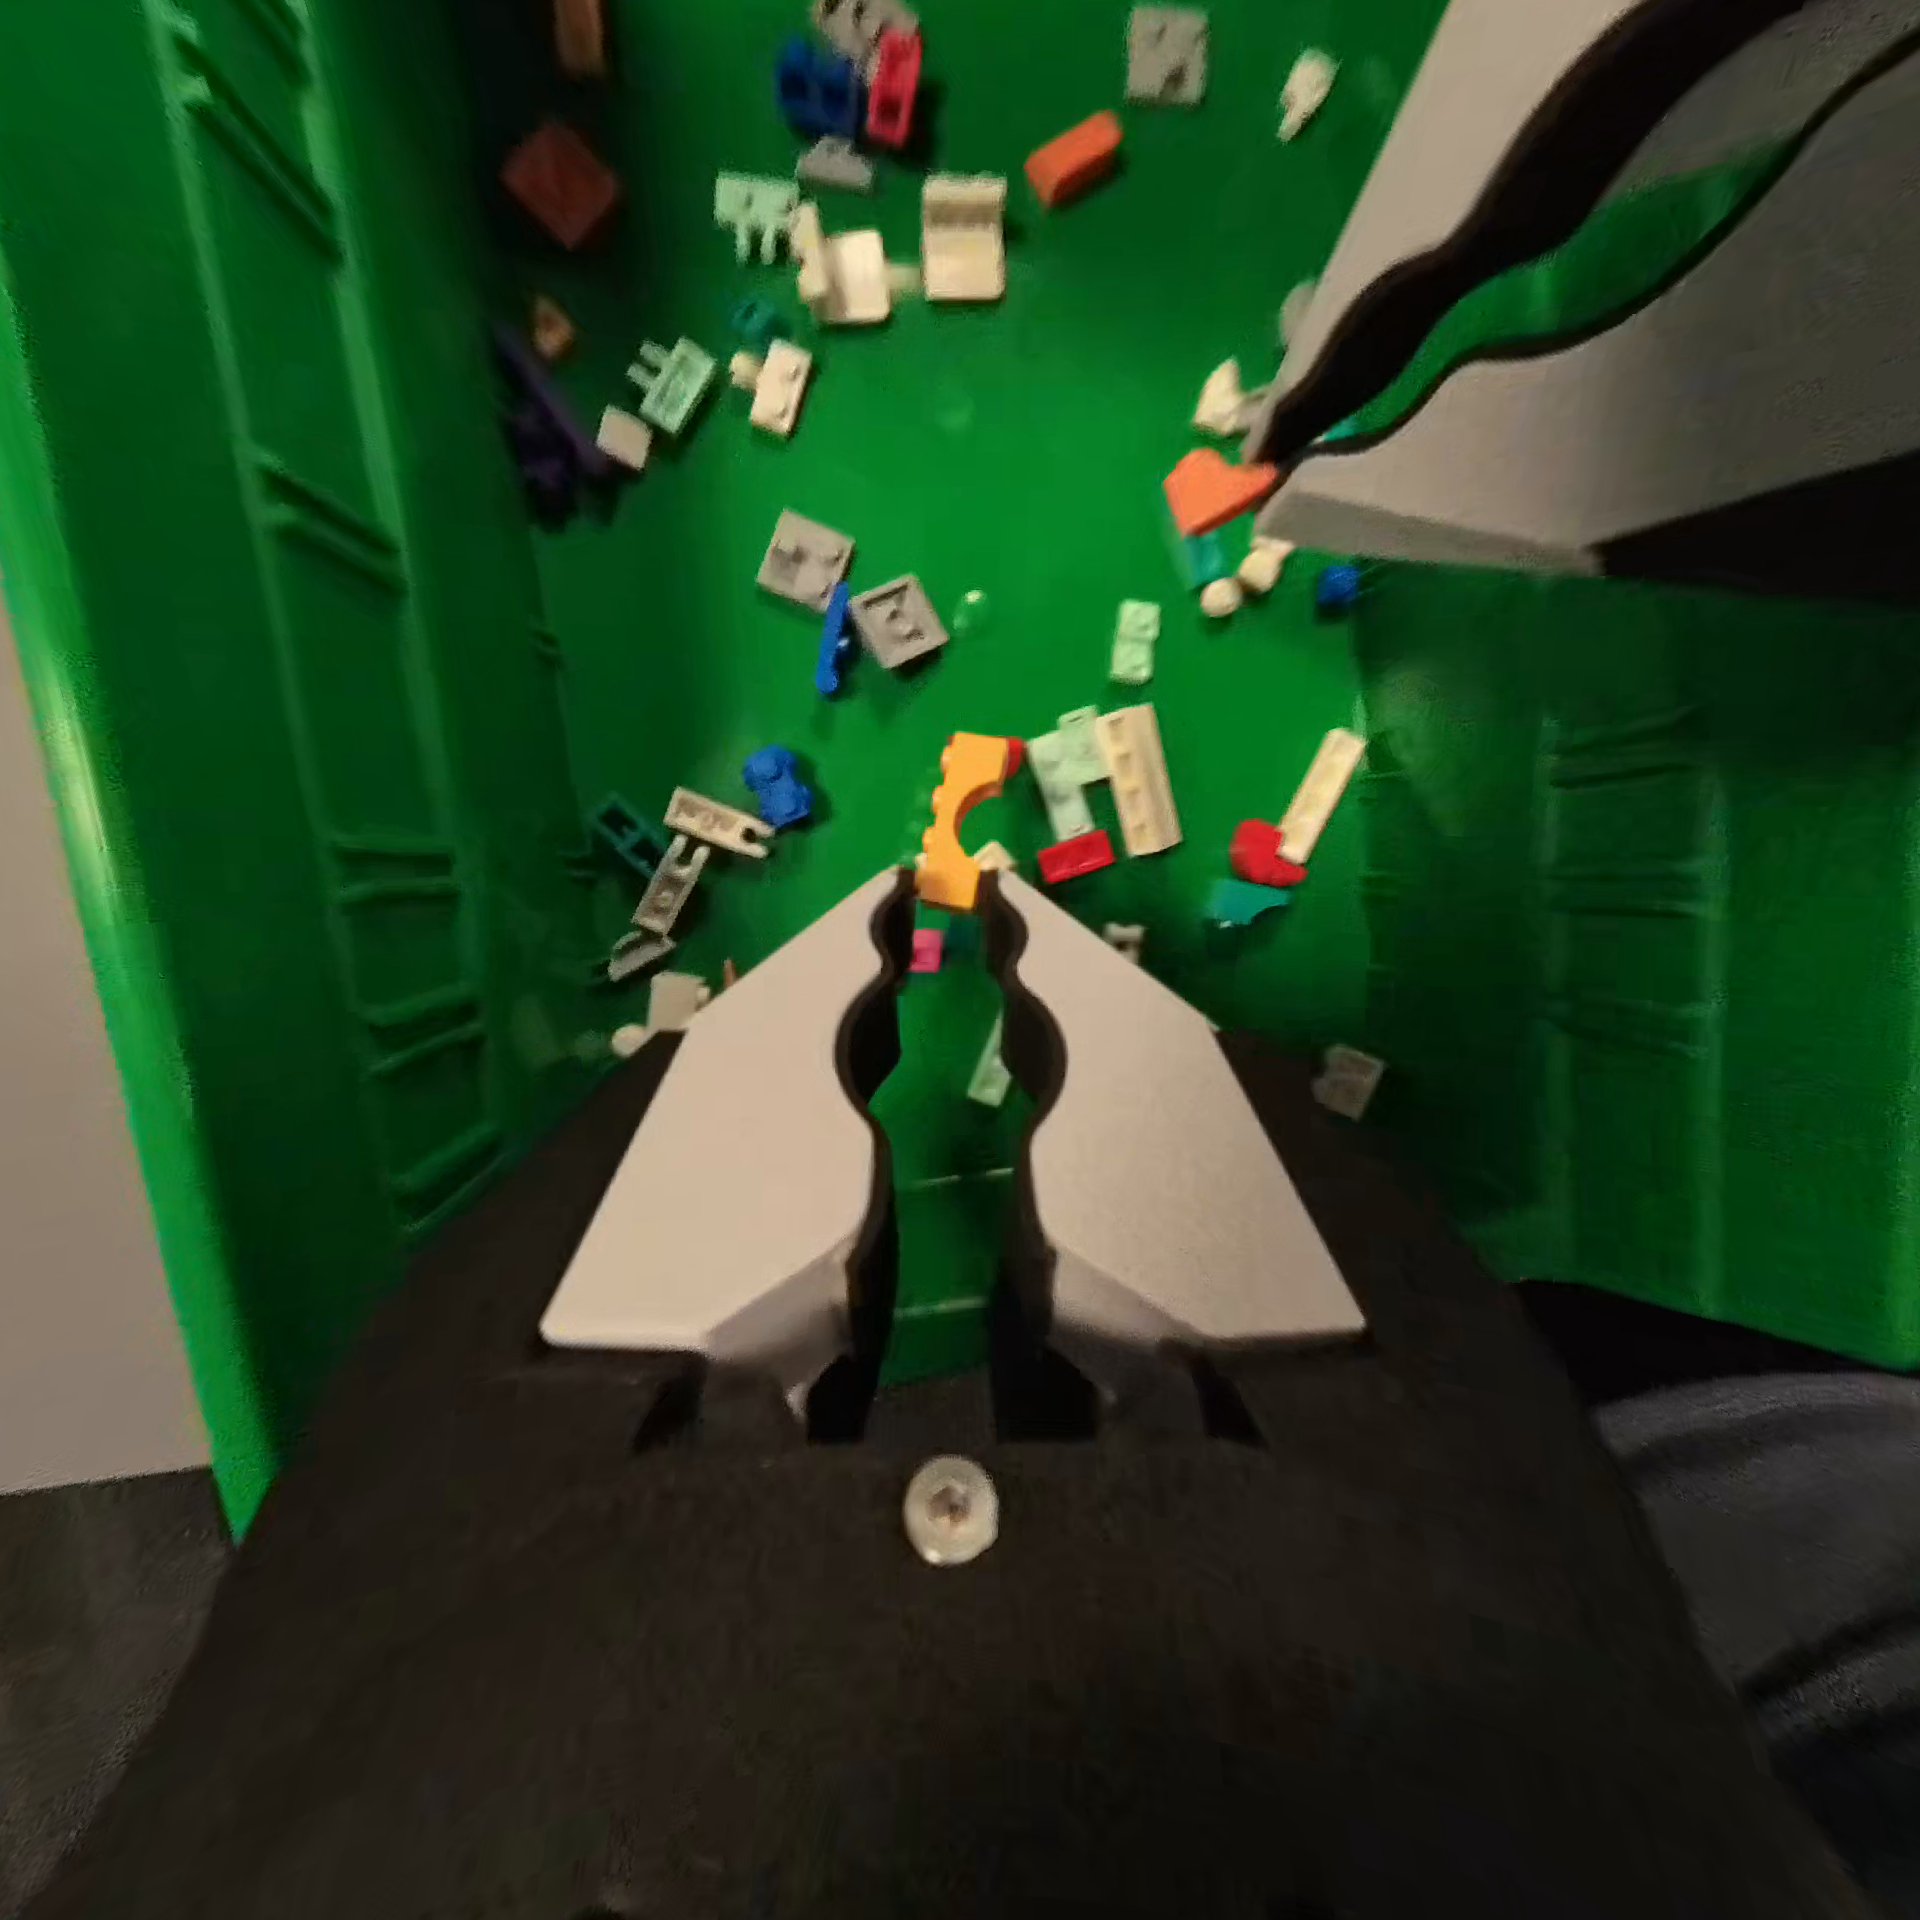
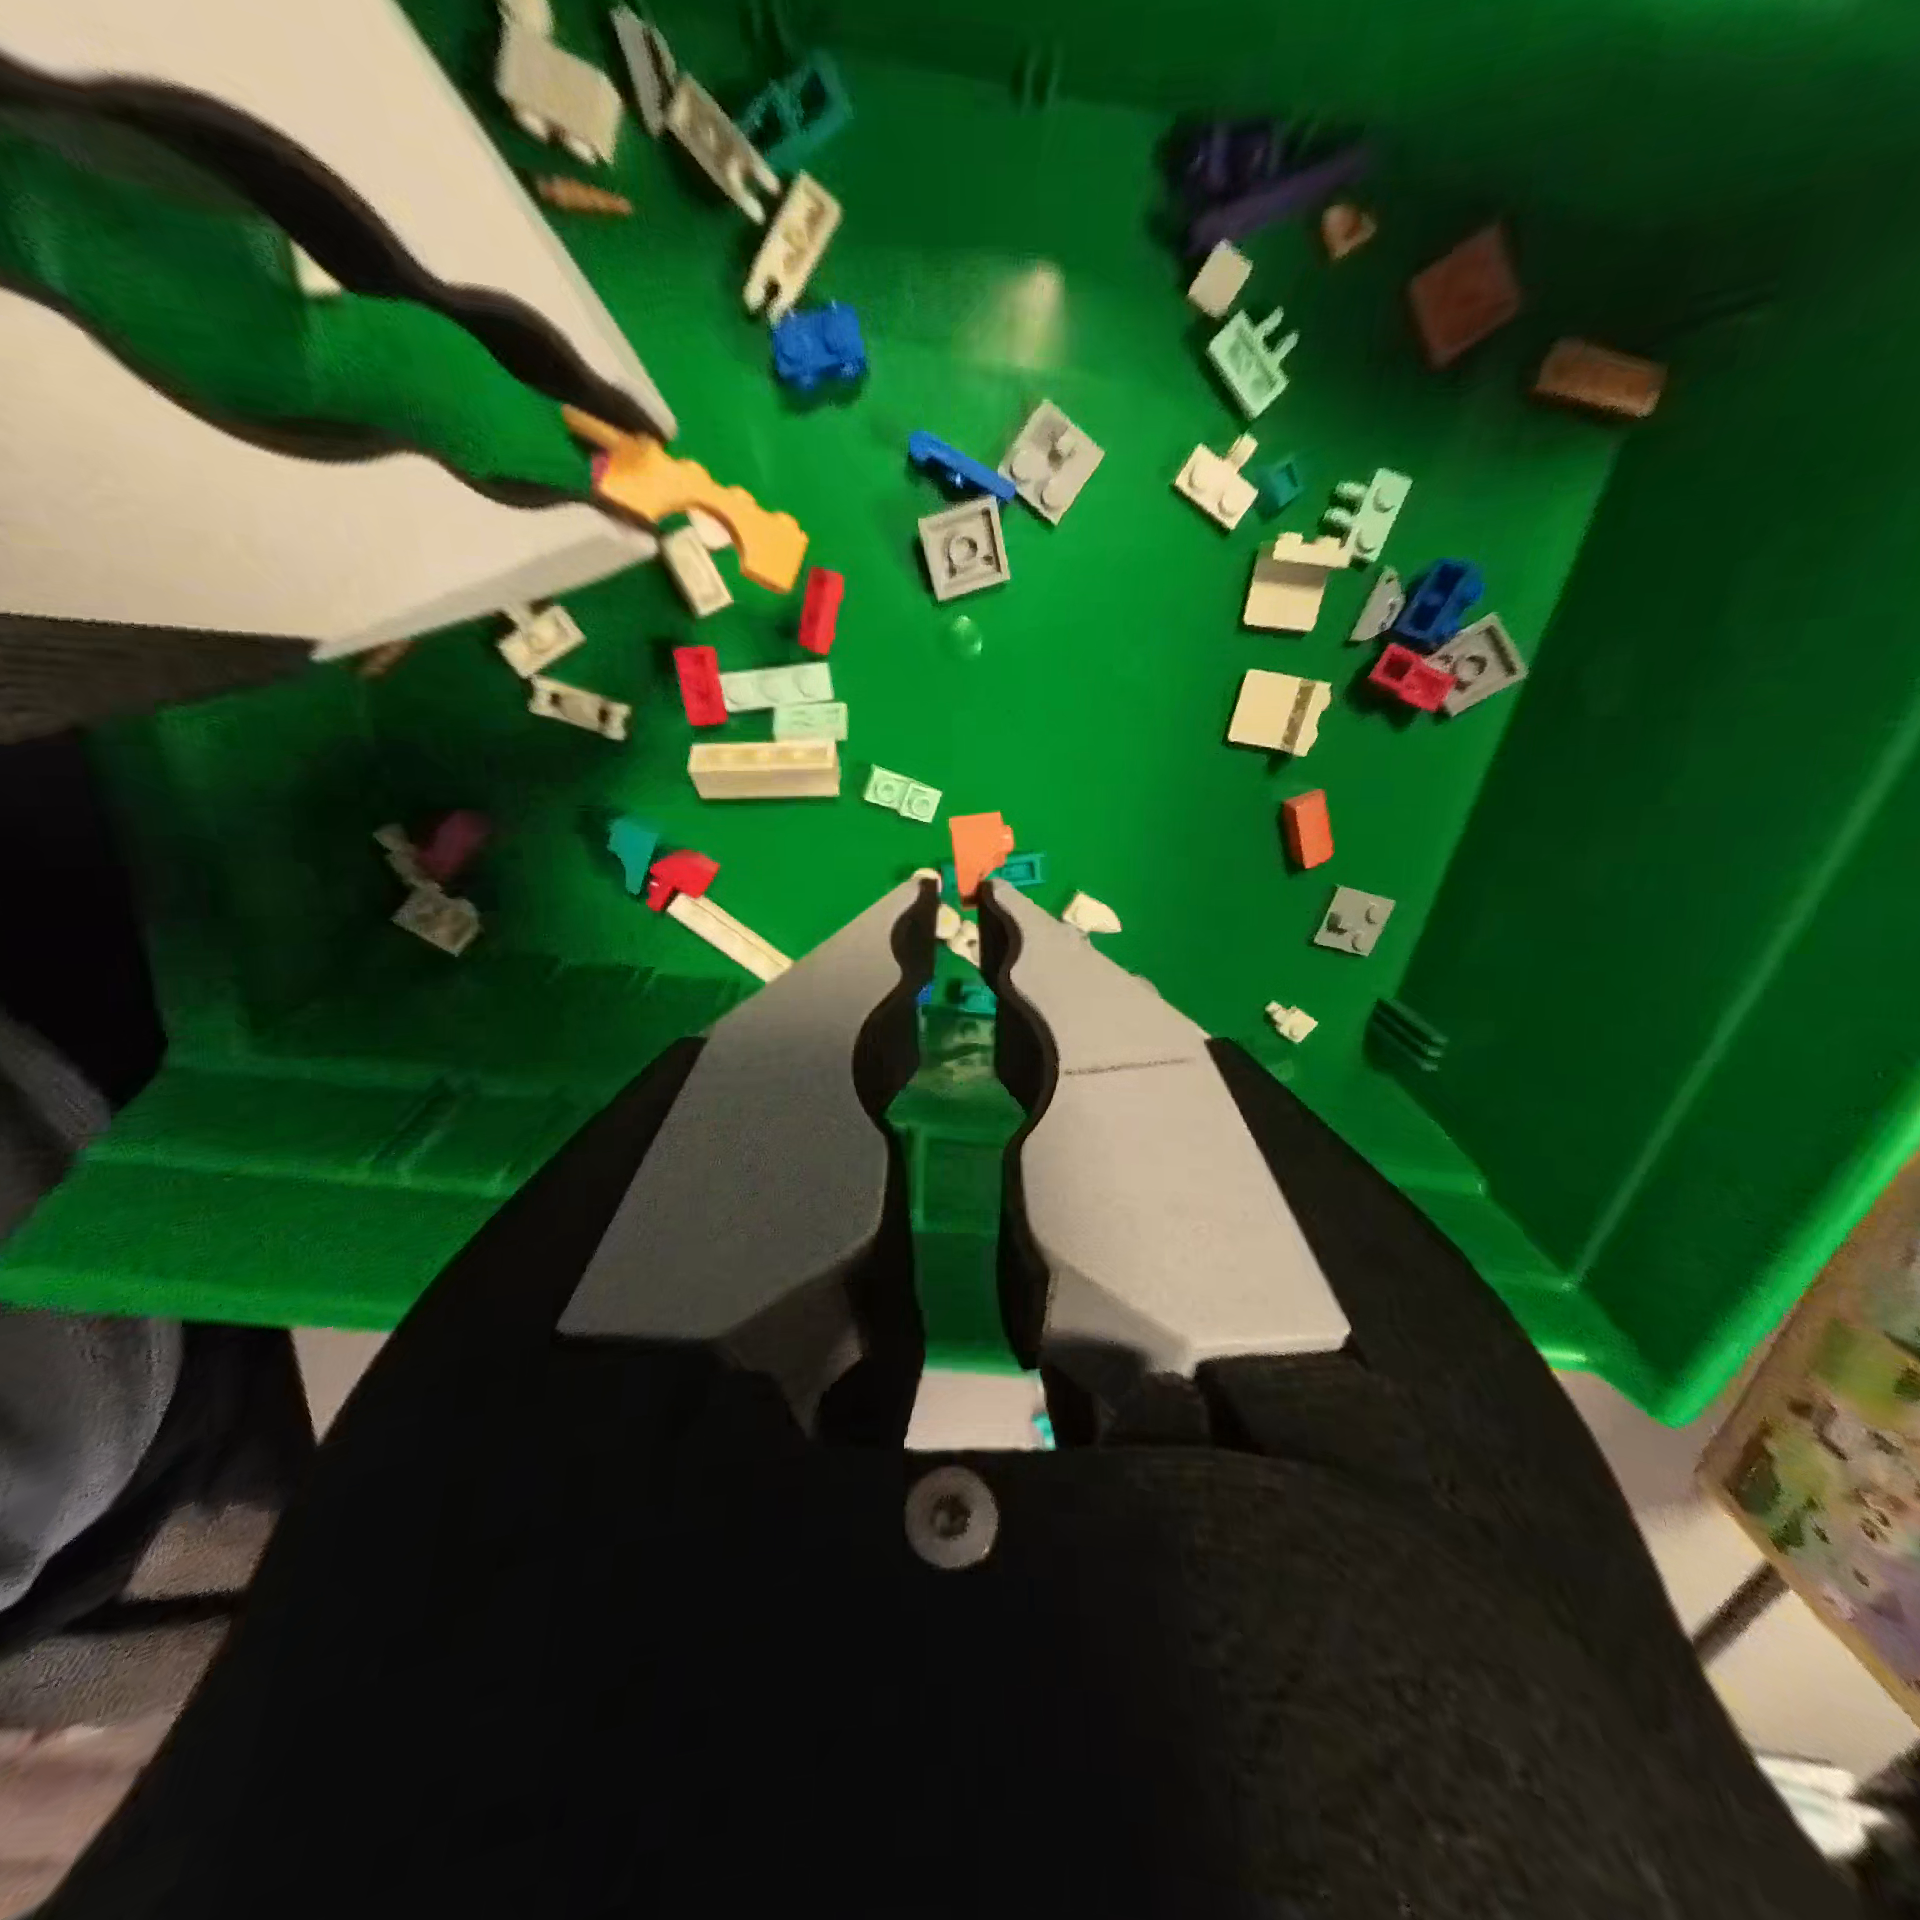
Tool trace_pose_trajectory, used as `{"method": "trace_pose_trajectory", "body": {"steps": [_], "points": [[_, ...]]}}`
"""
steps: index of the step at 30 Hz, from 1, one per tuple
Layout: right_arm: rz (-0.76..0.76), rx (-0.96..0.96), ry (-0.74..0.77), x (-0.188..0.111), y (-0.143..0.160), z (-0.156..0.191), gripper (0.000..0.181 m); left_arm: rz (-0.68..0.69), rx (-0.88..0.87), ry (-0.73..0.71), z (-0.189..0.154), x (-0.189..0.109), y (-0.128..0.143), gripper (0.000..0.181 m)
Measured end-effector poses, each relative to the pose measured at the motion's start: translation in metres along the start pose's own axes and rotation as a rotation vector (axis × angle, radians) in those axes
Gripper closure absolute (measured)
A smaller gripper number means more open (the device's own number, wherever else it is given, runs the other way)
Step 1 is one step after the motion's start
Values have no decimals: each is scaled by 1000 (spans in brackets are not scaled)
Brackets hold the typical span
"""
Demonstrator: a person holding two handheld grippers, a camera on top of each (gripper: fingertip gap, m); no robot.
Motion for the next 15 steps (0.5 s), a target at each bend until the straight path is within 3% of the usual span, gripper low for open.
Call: {"method": "trace_pose_trajectory", "body": {"steps": [3, 8, 11, 15], "points": [[63, 15, -16, 13, 4, -2, 167, -2, -11, -1, 0, 8, 0, 165], [21, 60, 16, 10, 0, -5, 155, -17, -59, -38, 1, 11, -3, 145], [-155, 102, 109, -27, 1, -7, 152, -121, -72, -96, -1, -15, -8, 140], [-524, 124, 199, -103, 40, 14, 141, -484, 5, -120, -35, -84, -37, 136]]}}
Point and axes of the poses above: each gripper's, where its closed fingertips meet, x out along the fingers, y out of its underside, z = x × y across the jaws, the point moved 2 cm from there along -x, back along the fingers, and after that the axes turned 1 degree about -x, right-handed, at the moved point
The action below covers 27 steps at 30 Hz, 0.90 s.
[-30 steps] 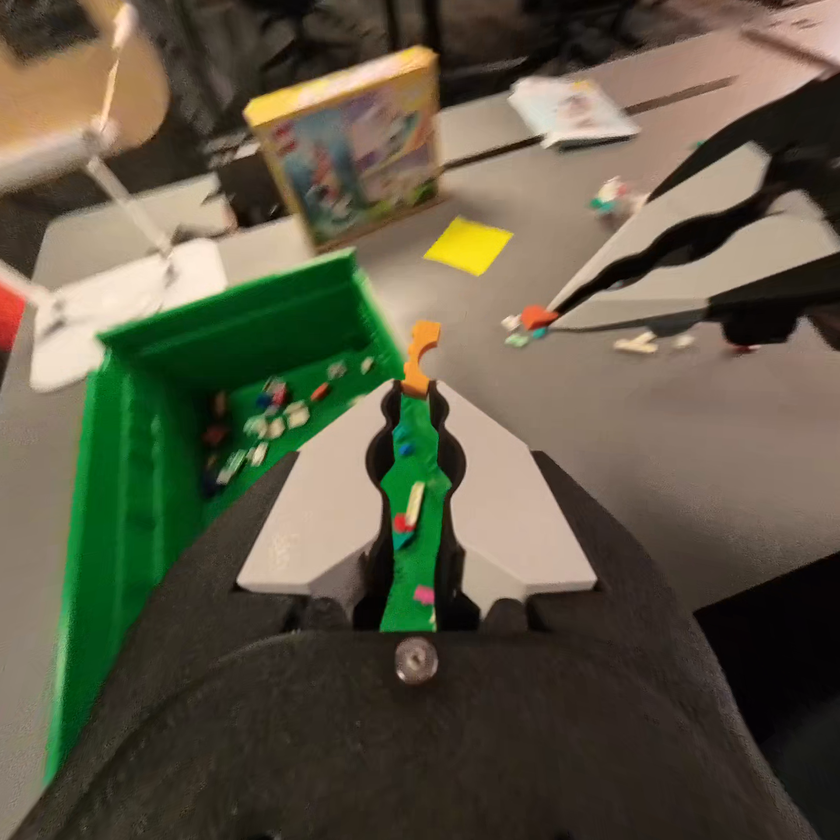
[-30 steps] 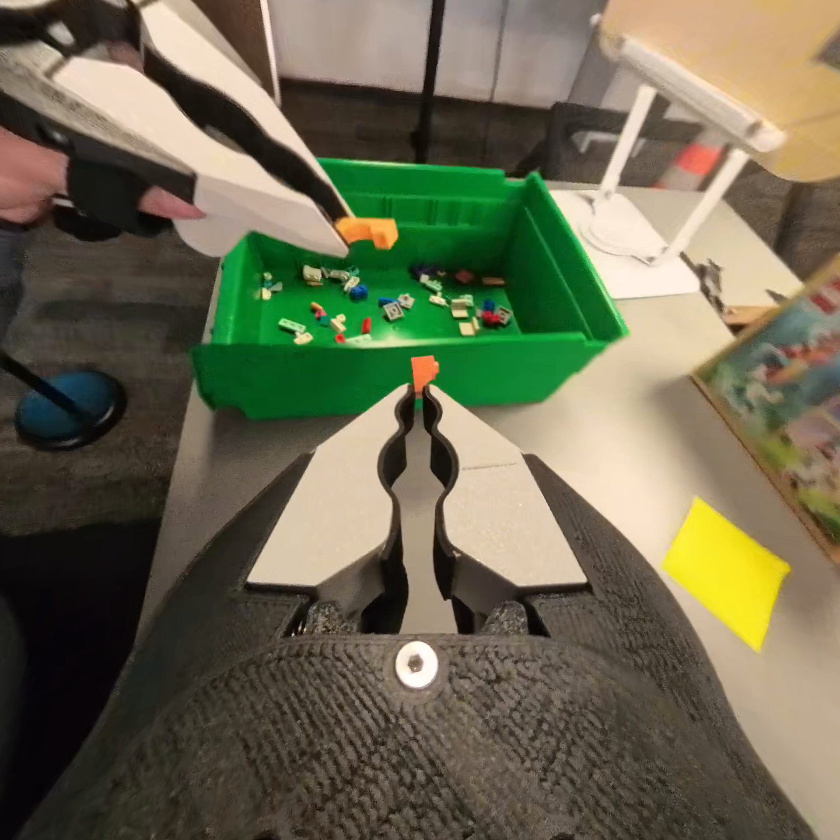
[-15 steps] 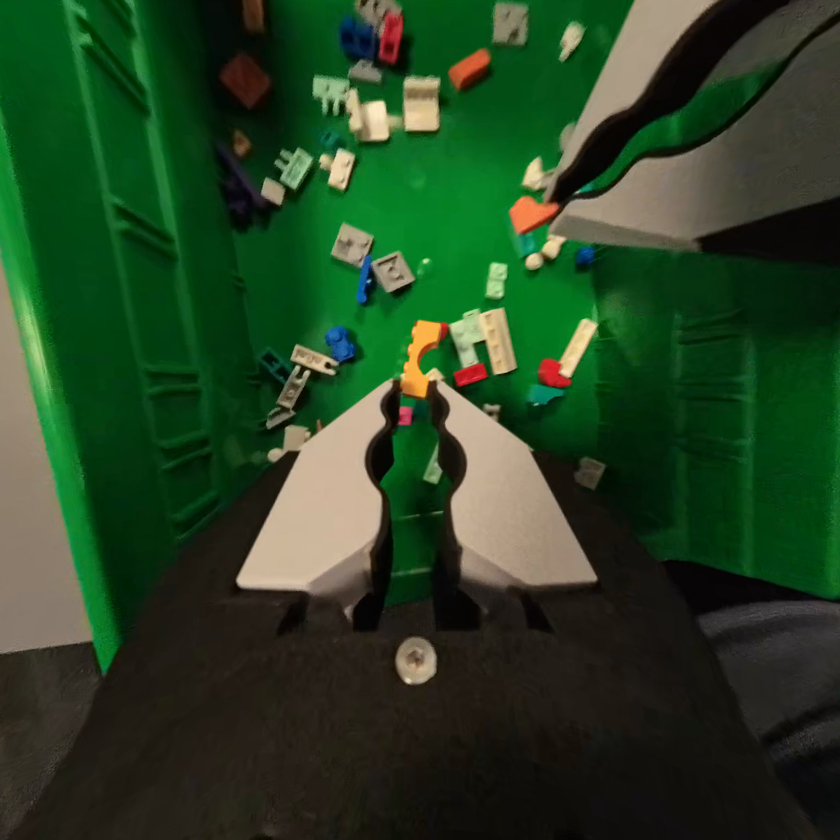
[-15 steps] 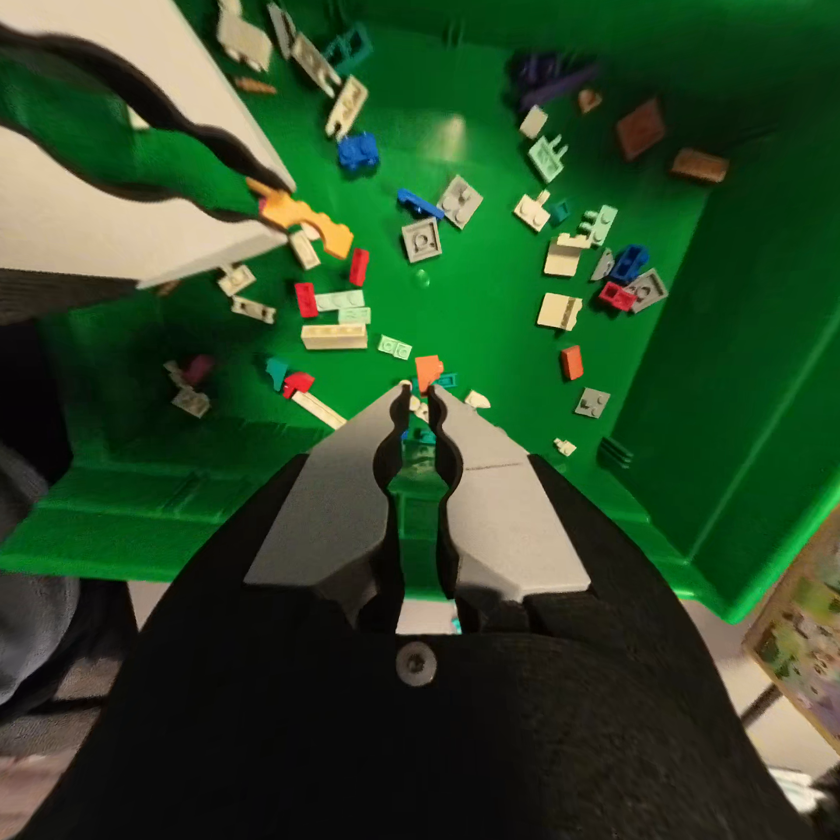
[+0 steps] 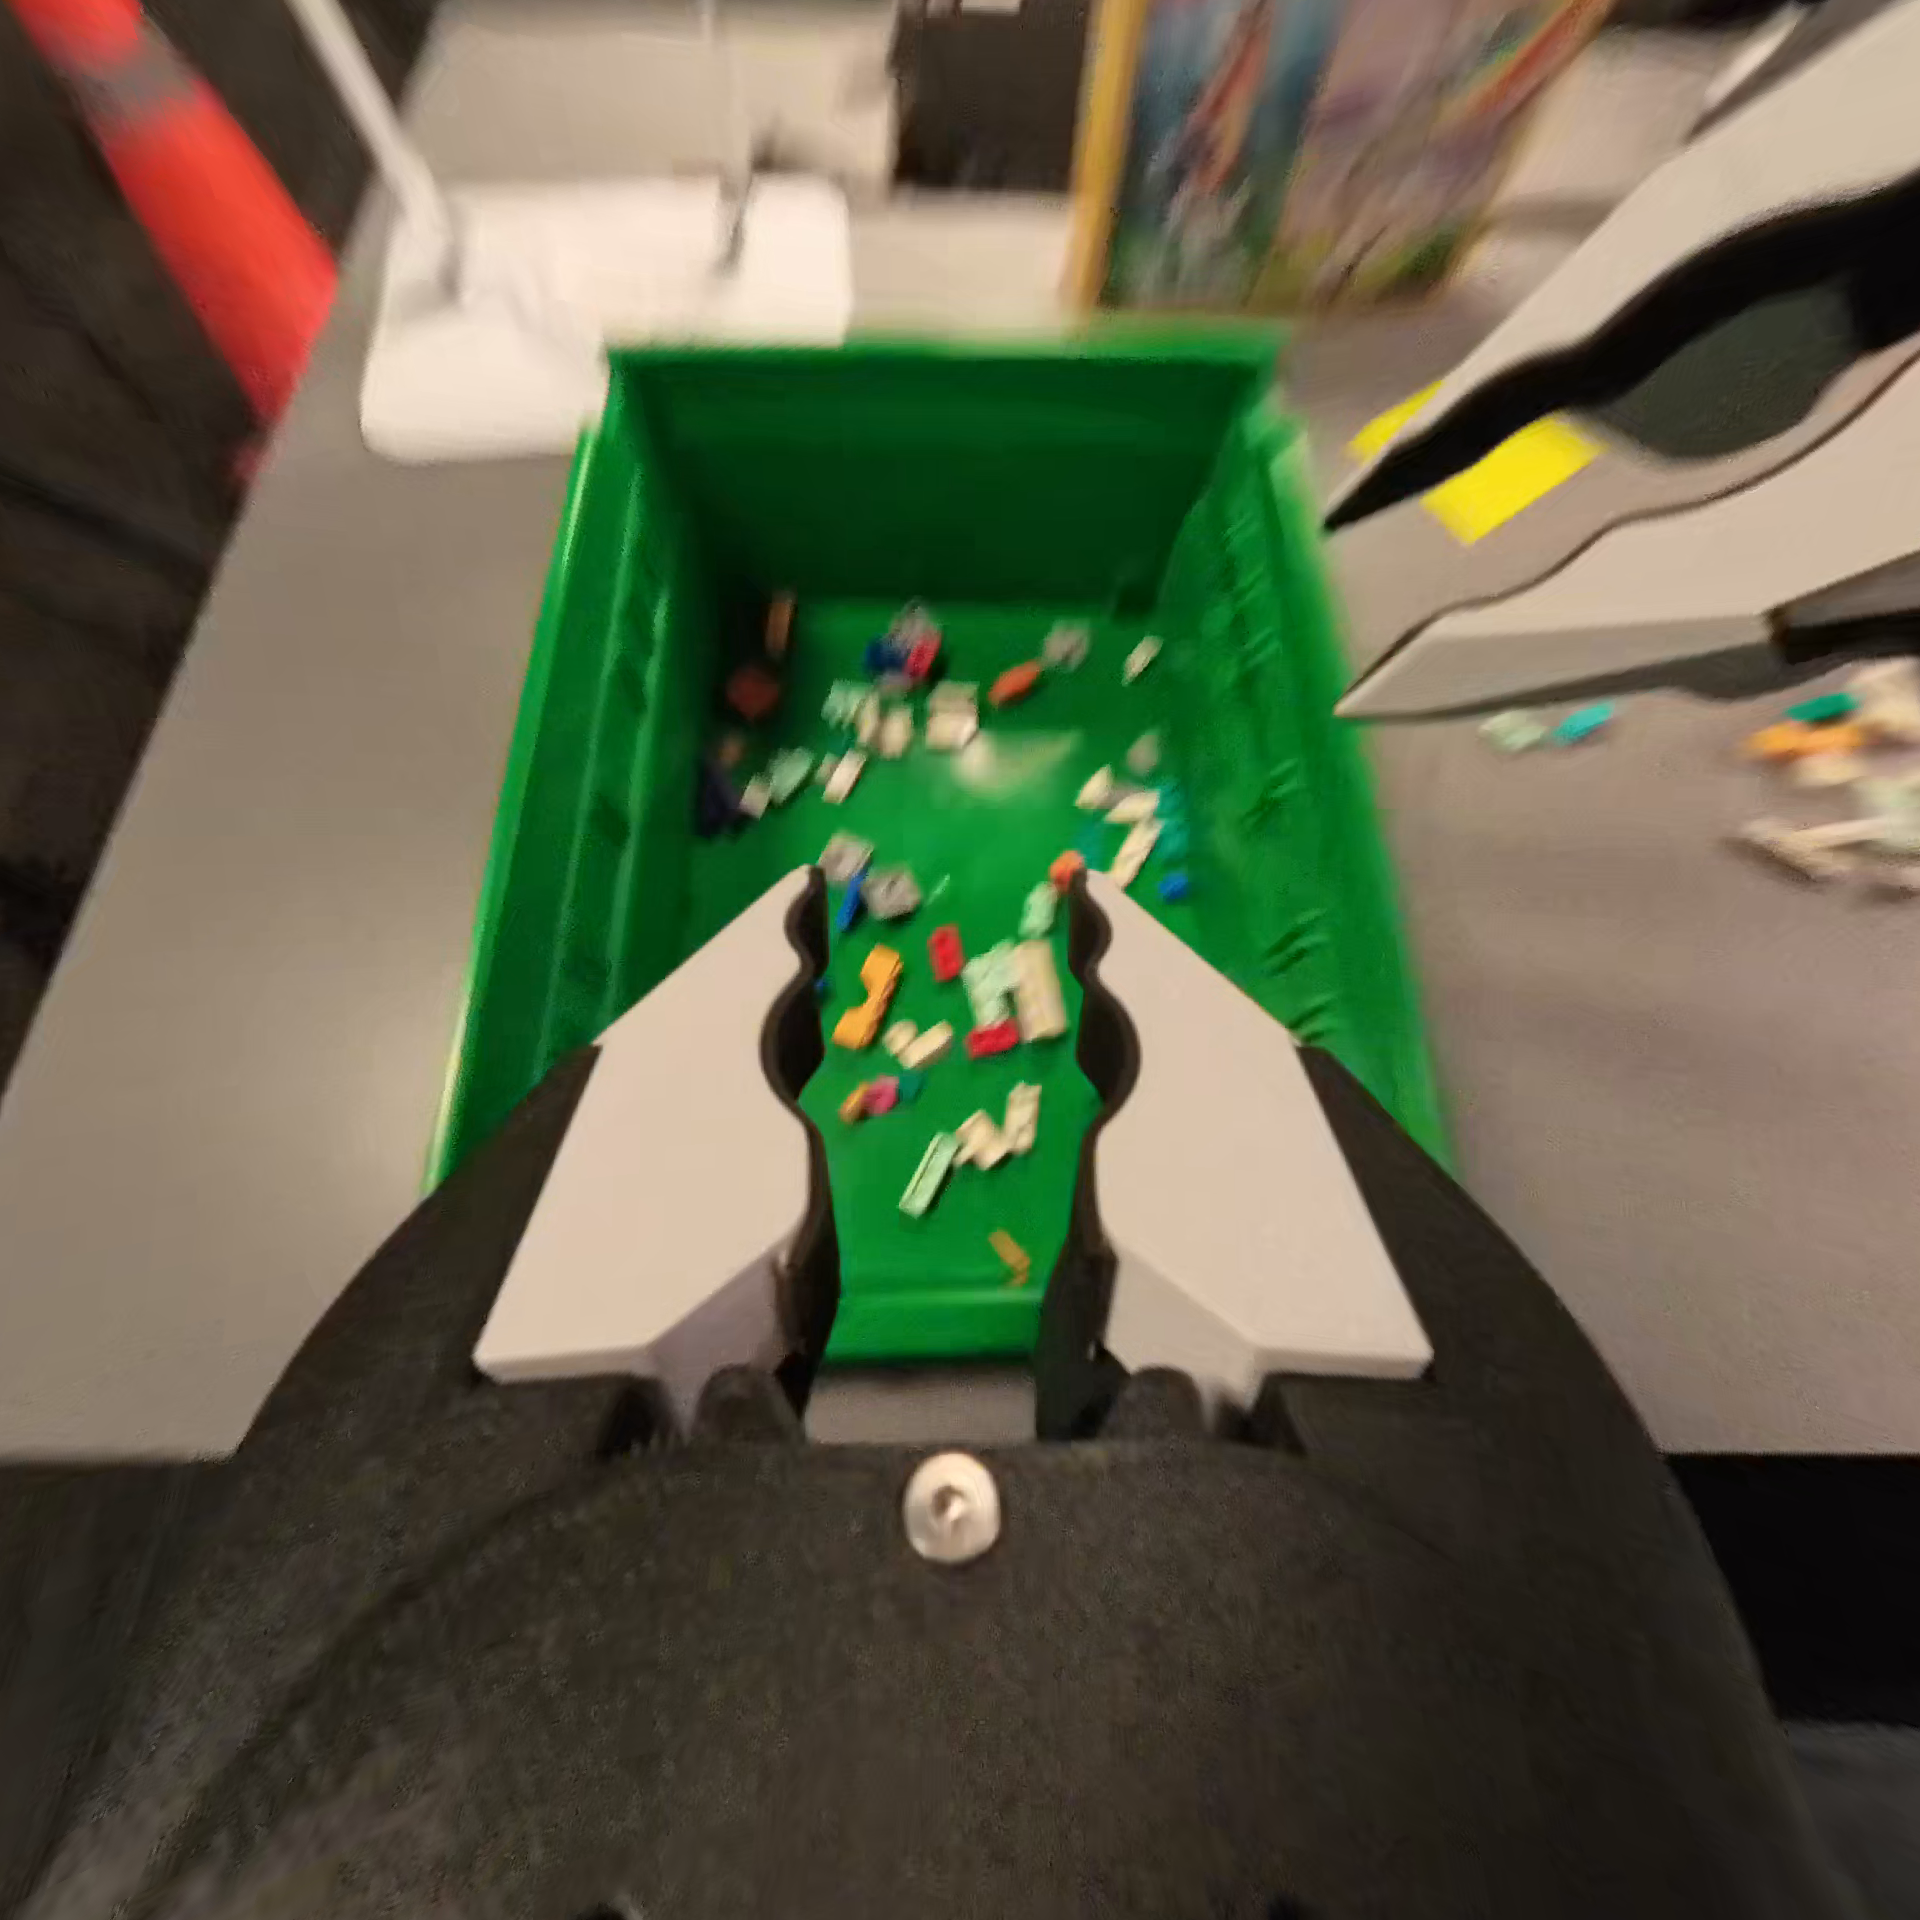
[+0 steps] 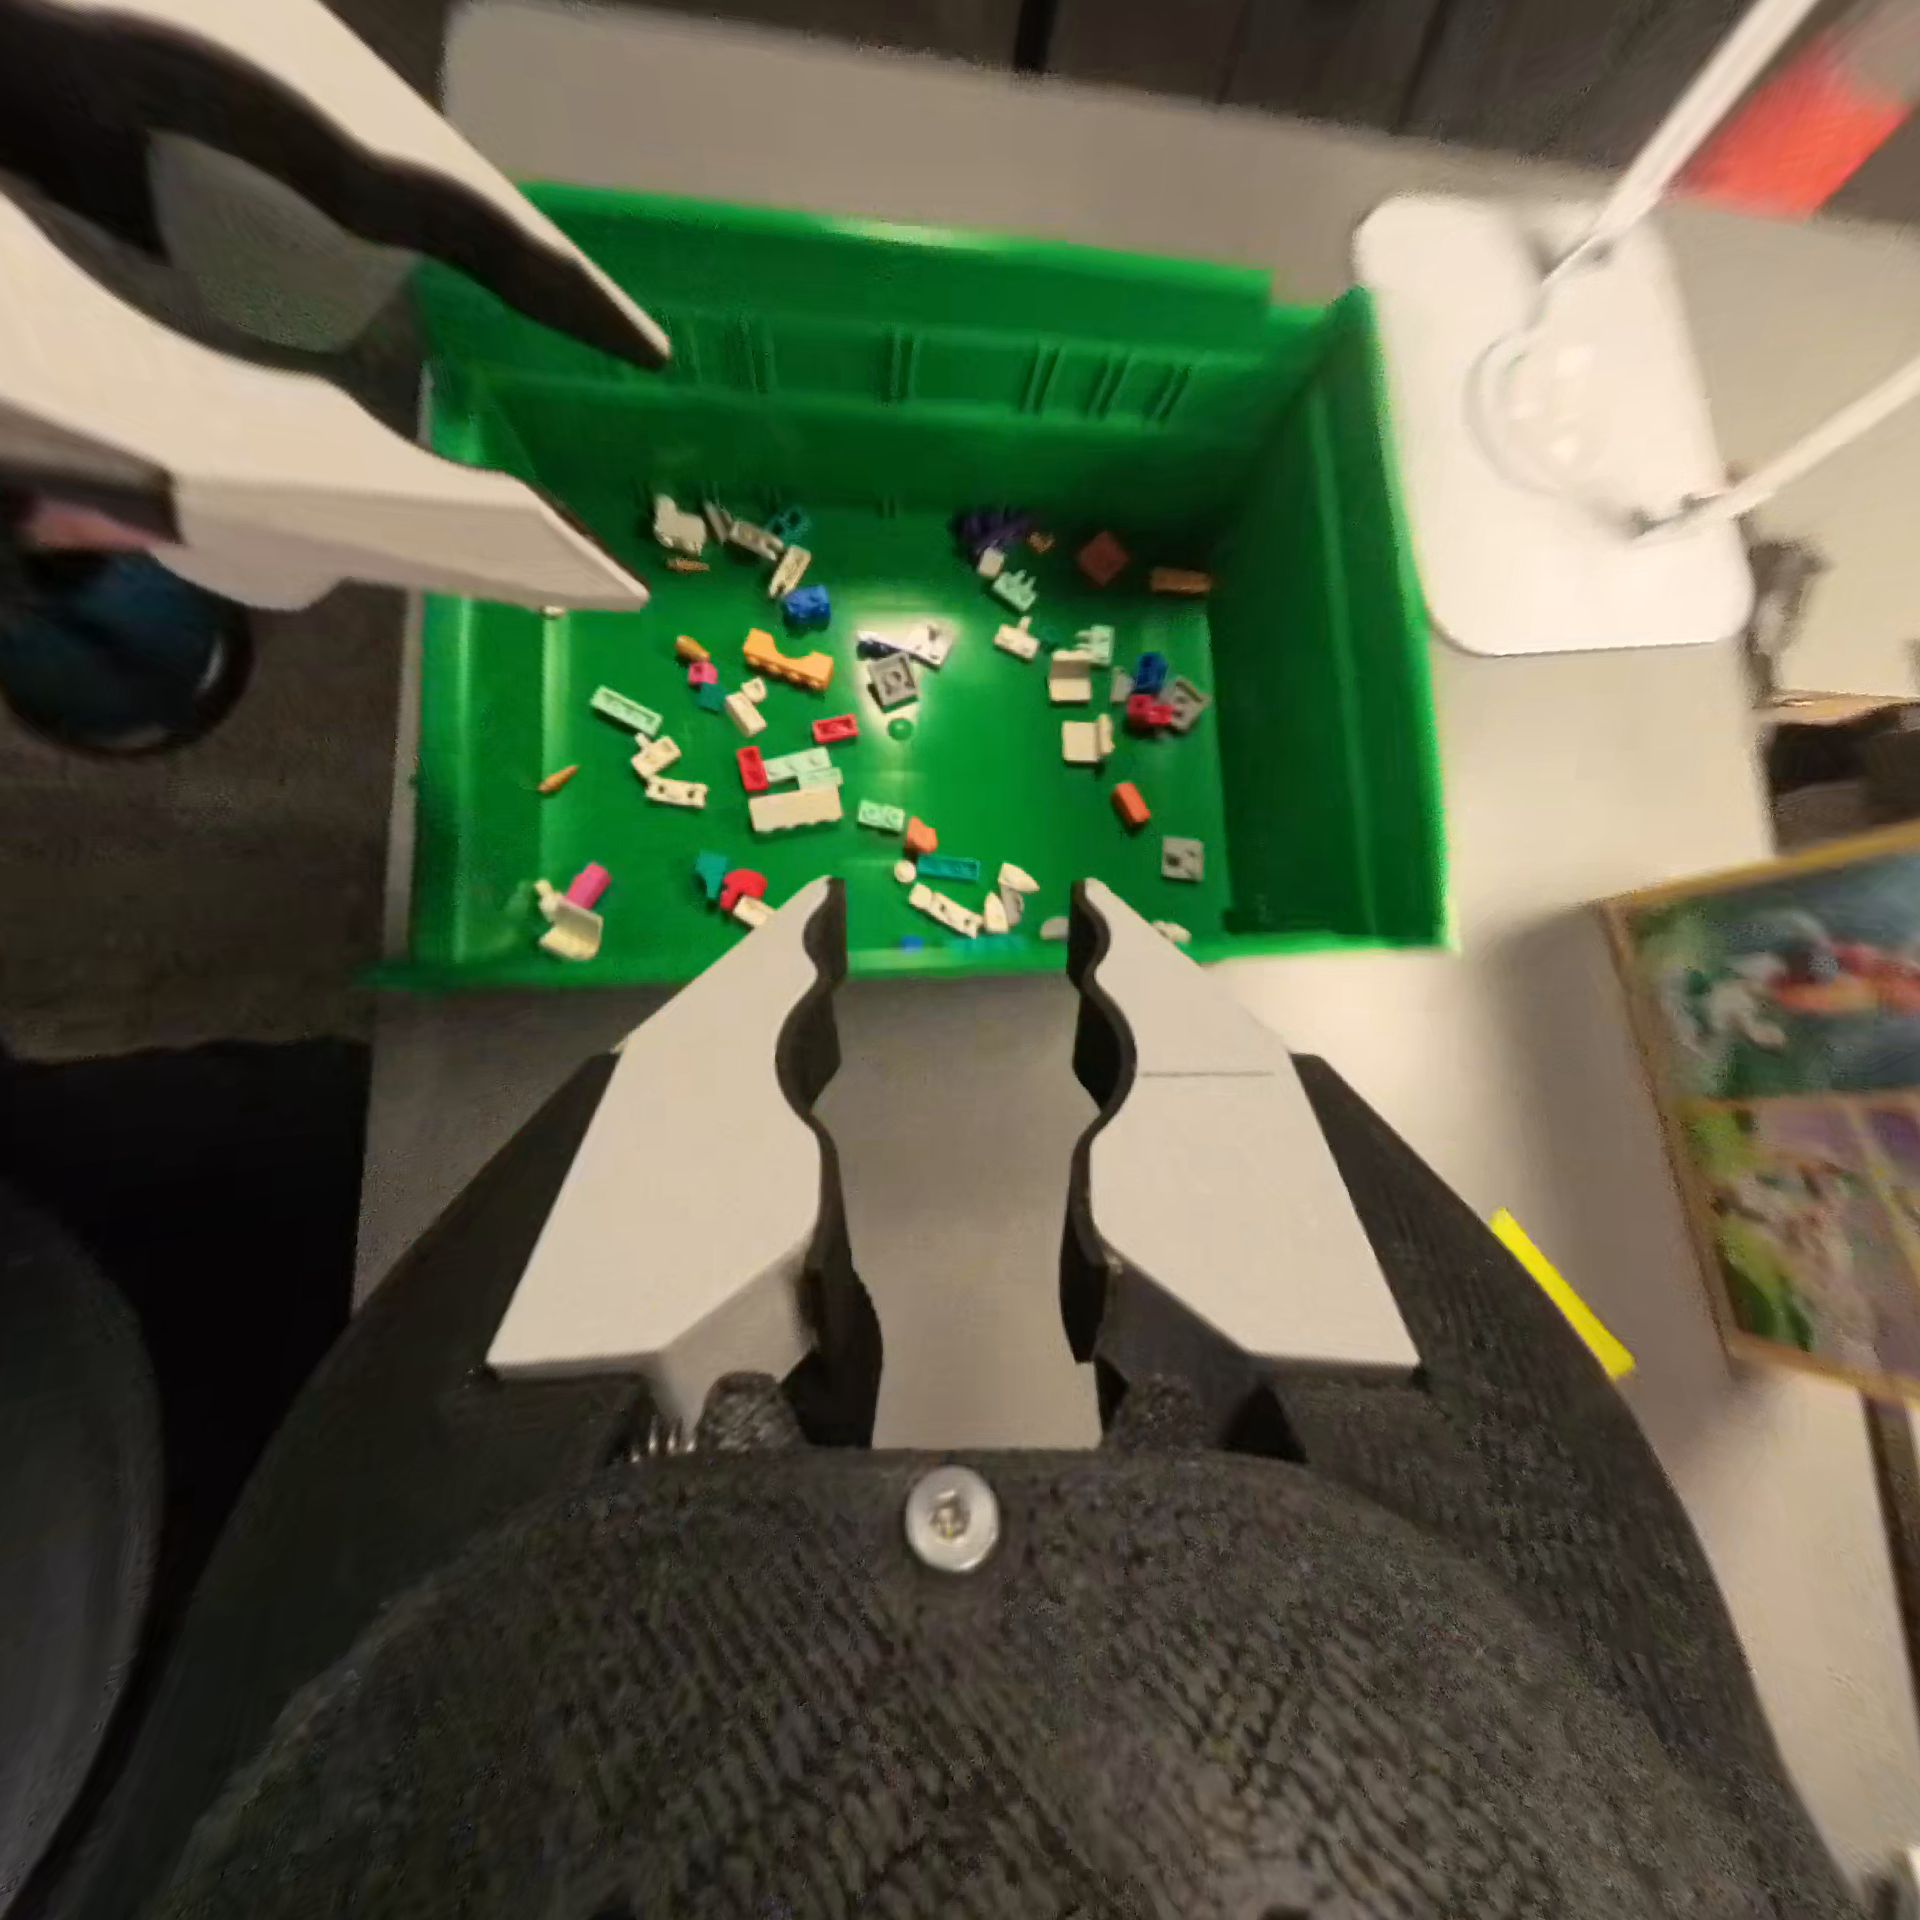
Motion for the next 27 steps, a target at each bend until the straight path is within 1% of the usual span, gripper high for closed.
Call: {"method": "trace_pose_trajectory", "body": {"steps": [2, 3, 5, 7, 9, 10, 12, 13, 16, 18, 20, 23, 25, 27], "points": [[-120, 10, 79, -45, 28, -2, 140, -166, 70, 126, -44, -24, -27, 133], [-154, 15, 130, -65, 49, -5, 139, -223, 110, 229, -75, -34, -36, 133], [-164, 60, 250, -97, 103, -13, 138, -282, 222, 456, -143, -49, -41, 132], [-162, 124, 310, -119, 161, -14, 139, -315, 328, 594, -198, -48, -37, 137], [-132, 248, 312, -128, 220, -8, 136, -289, 437, 709, -243, -31, -23, 139], [-112, 319, 304, -129, 247, -3, 135, -257, 464, 744, -260, -15, -15, 140], [-87, 429, 314, -127, 289, 5, 134, -145, 469, 766, -283, 27, 3, 139], [-86, 448, 324, -125, 303, 10, 135, -103, 458, 774, -292, 49, 10, 140], [-85, 468, 366, -117, 328, 13, 136, 10, 478, 849, -318, 98, 34, 143], [-112, 469, 372, -115, 333, 6, 141, 69, 560, 863, -326, 121, 48, 149], [-129, 473, 348, -112, 334, -4, 145, 104, 637, 825, -326, 138, 55, 151], [-95, 457, 293, -102, 339, -18, 151, 129, 679, 837, -328, 150, 56, 156], [-77, 454, 249, -94, 341, -23, 155, 190, 717, 848, -326, 157, 62, 157], [-81, 455, 219, -90, 339, -26, 160, 219, 725, 882, -327, 157, 63, 161]]}}
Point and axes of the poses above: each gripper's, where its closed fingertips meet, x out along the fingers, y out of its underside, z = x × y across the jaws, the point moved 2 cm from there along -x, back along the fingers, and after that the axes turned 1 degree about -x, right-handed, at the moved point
